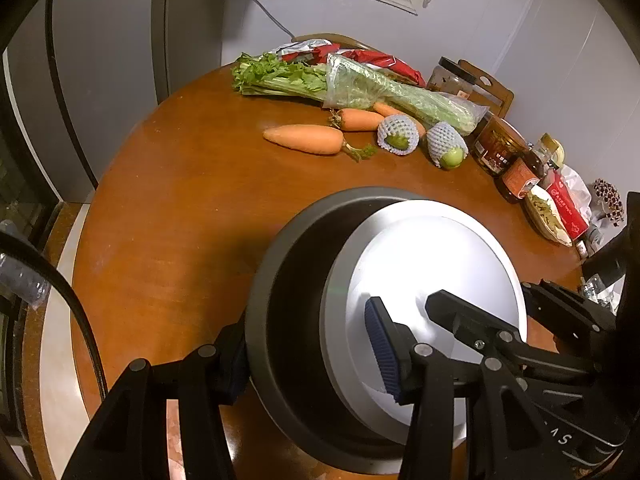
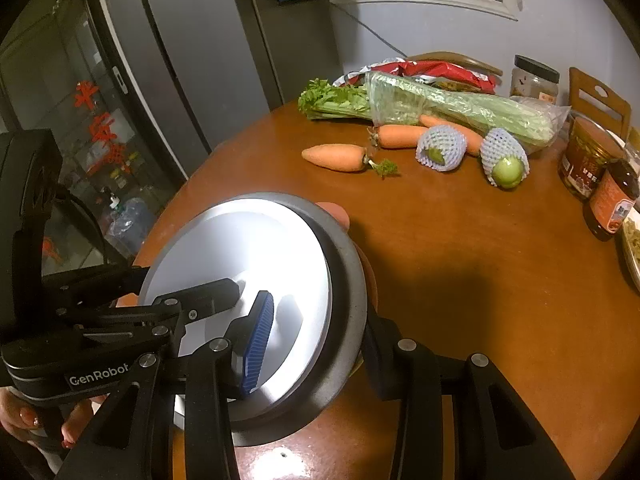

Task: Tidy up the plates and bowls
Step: 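Lift and carry the steel bowl stack with the left tool toward the grey tray, then lower the steel bowl onto the grey tray stack and open the left tool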

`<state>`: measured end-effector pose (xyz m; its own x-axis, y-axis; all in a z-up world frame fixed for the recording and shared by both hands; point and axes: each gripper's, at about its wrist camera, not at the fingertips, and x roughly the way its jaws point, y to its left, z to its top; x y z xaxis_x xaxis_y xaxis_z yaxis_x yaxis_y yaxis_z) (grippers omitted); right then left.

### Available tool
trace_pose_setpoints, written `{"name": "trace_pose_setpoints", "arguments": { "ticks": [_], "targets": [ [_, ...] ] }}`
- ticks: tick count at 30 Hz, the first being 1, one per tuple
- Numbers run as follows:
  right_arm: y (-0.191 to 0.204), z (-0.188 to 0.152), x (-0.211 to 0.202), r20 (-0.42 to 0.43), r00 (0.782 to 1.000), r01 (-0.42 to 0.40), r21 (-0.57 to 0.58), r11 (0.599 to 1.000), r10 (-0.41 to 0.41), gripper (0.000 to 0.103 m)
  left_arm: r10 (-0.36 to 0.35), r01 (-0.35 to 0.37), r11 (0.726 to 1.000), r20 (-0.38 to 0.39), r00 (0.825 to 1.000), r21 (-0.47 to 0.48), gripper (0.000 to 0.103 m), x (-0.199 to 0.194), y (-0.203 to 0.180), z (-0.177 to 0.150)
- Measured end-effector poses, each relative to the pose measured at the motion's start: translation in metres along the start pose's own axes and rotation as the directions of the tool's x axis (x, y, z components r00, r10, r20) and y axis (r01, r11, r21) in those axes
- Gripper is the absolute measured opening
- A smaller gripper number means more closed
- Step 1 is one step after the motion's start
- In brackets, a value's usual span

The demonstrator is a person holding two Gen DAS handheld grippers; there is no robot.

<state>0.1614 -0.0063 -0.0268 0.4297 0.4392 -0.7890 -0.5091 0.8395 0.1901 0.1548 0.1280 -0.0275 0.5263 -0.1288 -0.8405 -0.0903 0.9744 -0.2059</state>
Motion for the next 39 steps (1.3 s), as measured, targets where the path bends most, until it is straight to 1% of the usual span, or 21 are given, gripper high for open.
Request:
{"name": "trace_pose_setpoints", "arguments": {
  "ticks": [3, 8, 13, 18, 19, 21, 24, 28, 31, 34, 39],
  "targets": [
    [0.0, 0.0, 0.001, 0.001, 1.0, 0.009, -0.005, 1.0, -0.009, 0.043, 0.015, -0.015, 1.0, -0.004, 1.0, 0.008, 0.052, 0.002, -0.001, 0.0],
    [-0.003, 0.001, 0.002, -0.002, 1.0, 0.014, 0.001, 1.0, -0.014, 0.043, 0.018, -0.018, 1.0, 0.0, 1.0, 0.009, 0.052, 0.003, 0.0, 0.0],
    [-0.003, 0.0, -0.001, 0.004, 1.0, 0.022, 0.008, 1.0, -0.022, 0.045, 0.025, -0.026, 1.0, 0.016, 1.0, 0.008, 0.054, -0.002, 0.001, 0.001],
    [-0.003, -0.001, -0.003, 0.004, 0.999, 0.036, 0.009, 0.999, -0.036, 0.046, 0.051, -0.051, 0.999, 0.03, 0.998, -0.001, 0.057, -0.008, 0.004, 0.0],
    [-0.003, -0.001, -0.005, 0.008, 0.999, 0.038, 0.011, 0.999, -0.038, 0.047, 0.063, -0.063, 0.998, 0.037, 0.997, -0.002, 0.058, -0.011, 0.004, -0.001],
    [-0.003, -0.001, -0.008, 0.018, 0.999, 0.048, 0.013, 0.999, -0.048, 0.052, 0.082, -0.082, 0.997, 0.05, 0.995, 0.003, 0.059, -0.015, 0.004, -0.001],
    [-0.004, 0.0, -0.015, 0.037, 0.998, 0.048, 0.021, 0.999, -0.049, 0.054, 0.082, -0.082, 0.997, 0.065, 0.995, 0.001, 0.06, -0.021, 0.005, -0.001],
    [-0.003, -0.001, -0.02, 0.045, 0.997, 0.064, 0.02, 0.998, -0.065, 0.054, 0.092, -0.092, 0.996, 0.086, 0.992, 0.004, 0.061, -0.03, 0.002, -0.003],
    [-0.003, -0.003, -0.028, 0.065, 0.995, 0.079, 0.019, 0.997, -0.08, 0.054, 0.1, -0.101, 0.995, 0.095, 0.99, 0.004, 0.062, -0.037, 0.0, -0.005],
    [0.0, -0.007, -0.038, 0.09, 0.991, 0.1, 0.006, 0.995, -0.1, 0.057, 0.11, -0.111, 0.994, 0.108, 0.988, 0.006, 0.062, -0.045, -0.004, -0.009],
    [0.006, -0.017, -0.058, 0.126, 0.986, 0.106, -0.005, 0.994, -0.105, 0.06, 0.116, -0.119, 0.993, 0.133, 0.984, 0.013, 0.063, -0.061, -0.014, -0.022]
  ]
}}
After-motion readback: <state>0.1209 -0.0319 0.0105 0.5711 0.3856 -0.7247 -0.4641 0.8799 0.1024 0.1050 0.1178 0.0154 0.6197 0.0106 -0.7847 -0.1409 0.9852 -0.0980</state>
